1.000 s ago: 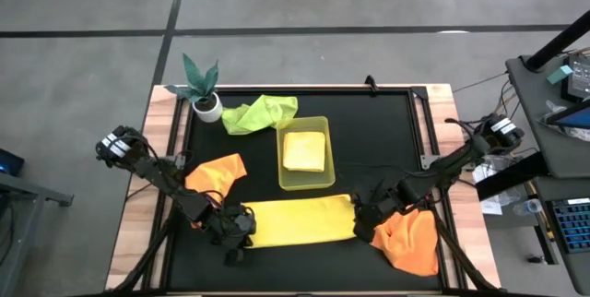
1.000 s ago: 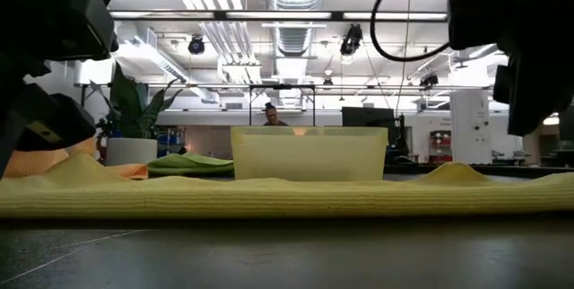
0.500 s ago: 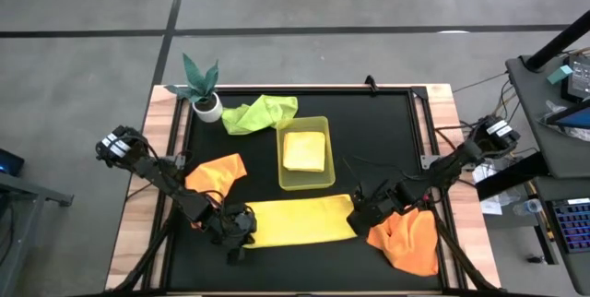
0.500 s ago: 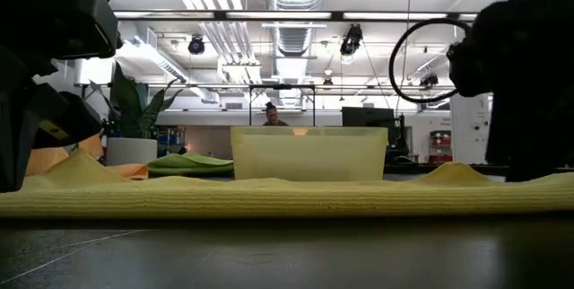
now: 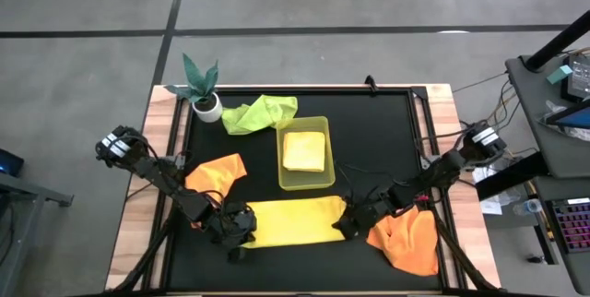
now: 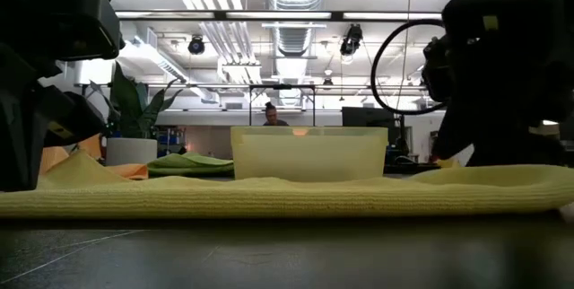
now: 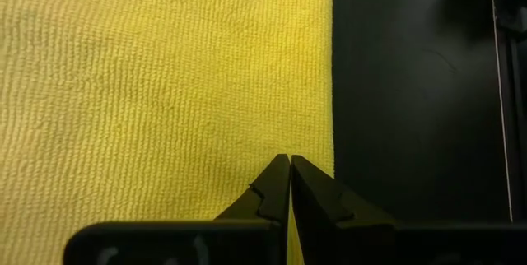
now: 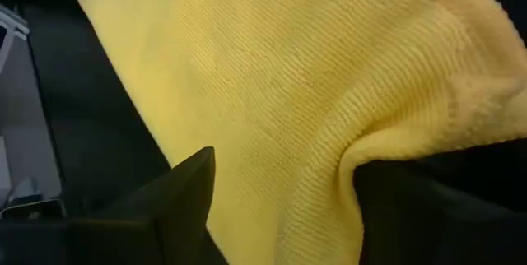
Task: Fold microfiber towels
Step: Fold the yellow microfiber cloth
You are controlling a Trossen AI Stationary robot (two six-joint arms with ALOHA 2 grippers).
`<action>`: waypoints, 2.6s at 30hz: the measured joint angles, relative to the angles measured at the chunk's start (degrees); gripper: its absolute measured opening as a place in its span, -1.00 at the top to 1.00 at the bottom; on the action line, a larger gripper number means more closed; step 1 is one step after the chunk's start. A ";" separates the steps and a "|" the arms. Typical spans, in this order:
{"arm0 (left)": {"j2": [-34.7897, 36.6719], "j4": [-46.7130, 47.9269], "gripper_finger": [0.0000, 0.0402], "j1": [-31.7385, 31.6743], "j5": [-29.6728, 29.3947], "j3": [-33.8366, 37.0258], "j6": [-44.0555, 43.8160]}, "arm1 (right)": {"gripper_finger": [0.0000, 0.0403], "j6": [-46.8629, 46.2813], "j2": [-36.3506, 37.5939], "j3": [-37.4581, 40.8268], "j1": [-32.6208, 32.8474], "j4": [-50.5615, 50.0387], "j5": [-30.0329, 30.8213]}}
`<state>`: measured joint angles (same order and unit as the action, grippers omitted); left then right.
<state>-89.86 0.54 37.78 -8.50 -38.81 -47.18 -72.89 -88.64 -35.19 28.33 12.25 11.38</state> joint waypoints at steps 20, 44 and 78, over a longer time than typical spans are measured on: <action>1.24 0.09 1.00 0.17 -2.10 -1.38 -0.45 | 0.94 10.54 2.94 0.18 -0.95 -0.22 5.55; -3.79 0.34 1.00 0.69 -10.69 -2.54 -3.08 | 0.94 4.40 28.10 0.10 -0.88 -28.91 5.13; -14.23 -22.83 1.00 0.06 -12.53 -2.49 3.15 | 0.94 18.87 -9.11 -15.61 -6.97 8.97 1.67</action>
<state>-104.09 -22.28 37.84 -21.03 -41.30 -44.03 -54.01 -97.75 -50.80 21.36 21.21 13.05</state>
